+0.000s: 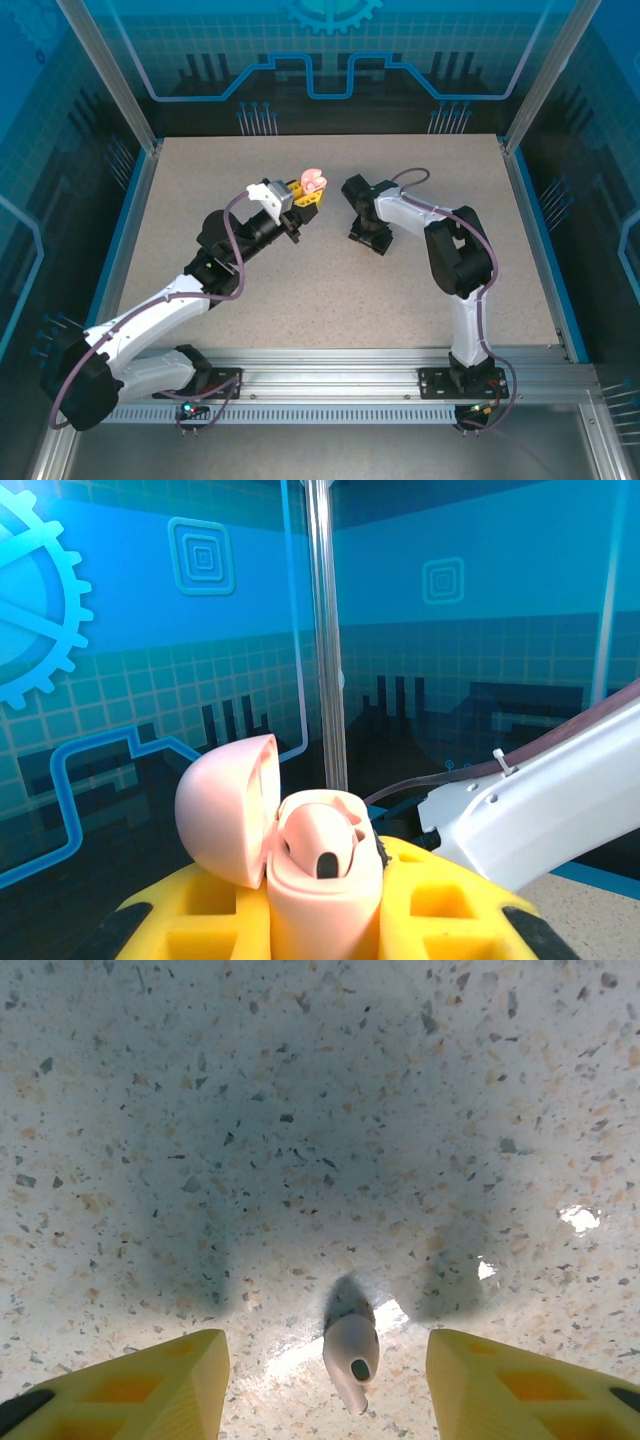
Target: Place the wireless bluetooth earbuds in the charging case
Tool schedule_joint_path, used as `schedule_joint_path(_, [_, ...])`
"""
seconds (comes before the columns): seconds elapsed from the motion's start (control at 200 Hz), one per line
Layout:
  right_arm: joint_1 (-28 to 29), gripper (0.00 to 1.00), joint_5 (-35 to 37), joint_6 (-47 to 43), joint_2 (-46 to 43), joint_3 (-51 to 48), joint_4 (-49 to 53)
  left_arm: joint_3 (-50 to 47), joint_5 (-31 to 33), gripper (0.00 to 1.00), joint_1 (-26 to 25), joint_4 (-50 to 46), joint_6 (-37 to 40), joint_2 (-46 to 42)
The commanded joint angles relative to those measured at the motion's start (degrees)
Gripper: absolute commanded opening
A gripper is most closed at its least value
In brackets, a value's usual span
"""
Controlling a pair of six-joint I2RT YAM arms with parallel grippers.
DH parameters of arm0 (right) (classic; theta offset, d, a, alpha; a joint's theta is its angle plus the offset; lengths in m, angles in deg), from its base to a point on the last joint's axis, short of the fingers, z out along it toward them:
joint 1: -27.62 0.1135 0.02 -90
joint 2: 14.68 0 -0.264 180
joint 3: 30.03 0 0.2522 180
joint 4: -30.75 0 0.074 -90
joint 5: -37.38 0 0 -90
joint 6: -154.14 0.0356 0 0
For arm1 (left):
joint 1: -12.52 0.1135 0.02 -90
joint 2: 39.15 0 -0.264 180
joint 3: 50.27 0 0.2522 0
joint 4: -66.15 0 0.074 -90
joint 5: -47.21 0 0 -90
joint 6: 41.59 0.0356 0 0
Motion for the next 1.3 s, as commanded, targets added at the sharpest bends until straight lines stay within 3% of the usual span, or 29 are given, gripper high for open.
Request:
schedule_joint_path(0.0, [0.3,0.54,0.3,0.9,1.0,-0.7,0.7,0.1,-0.3,0.0,-0.4,0.1,-0.5,-1.0])
schedule_joint_path(0.375, [-0.1,0.44,0.7,-0.4,2.4,-1.1,-0.1,0.1,-0.5,0.0,-0.3,-0.1,-0.5,-1.2])
schedule_joint_path(1.296, [-1.0,0.32,0.9,-1.2,1.0,-4.4,-2.1,0.3,-0.5,0.0,-0.3,-0.1,-0.3,-1.4])
